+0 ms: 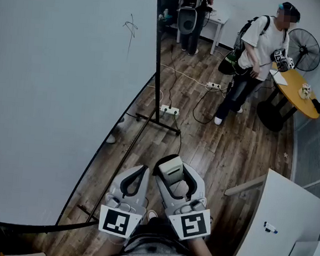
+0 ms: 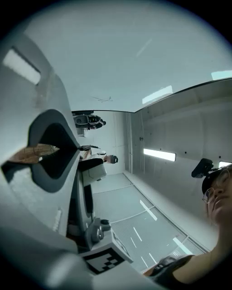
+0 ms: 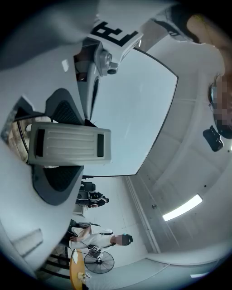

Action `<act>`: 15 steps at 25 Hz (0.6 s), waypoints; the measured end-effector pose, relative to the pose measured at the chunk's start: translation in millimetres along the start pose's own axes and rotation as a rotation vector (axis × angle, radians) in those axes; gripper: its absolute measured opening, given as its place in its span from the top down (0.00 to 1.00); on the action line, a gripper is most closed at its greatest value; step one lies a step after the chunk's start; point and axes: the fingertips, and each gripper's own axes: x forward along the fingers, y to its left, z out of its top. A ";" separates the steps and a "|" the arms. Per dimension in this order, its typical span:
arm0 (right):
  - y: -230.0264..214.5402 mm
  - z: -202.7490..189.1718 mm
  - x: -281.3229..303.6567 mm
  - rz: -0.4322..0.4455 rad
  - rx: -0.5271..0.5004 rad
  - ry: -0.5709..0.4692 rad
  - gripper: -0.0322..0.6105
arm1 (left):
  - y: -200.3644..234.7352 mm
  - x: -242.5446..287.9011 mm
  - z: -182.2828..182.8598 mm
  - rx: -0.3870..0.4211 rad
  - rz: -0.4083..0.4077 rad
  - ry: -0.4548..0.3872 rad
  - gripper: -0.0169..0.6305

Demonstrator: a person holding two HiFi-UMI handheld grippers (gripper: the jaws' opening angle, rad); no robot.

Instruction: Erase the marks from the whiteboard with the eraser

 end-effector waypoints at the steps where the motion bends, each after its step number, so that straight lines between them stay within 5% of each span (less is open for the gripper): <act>1: 0.6 -0.1 -0.2 0.000 -0.001 -0.002 0.54 | -0.1 -0.5 -0.3 0.001 -0.002 -0.002 0.98; 15: -19.0 -11.4 17.2 0.035 0.023 0.006 0.54 | 8.0 26.6 -12.6 -0.023 0.020 0.015 0.98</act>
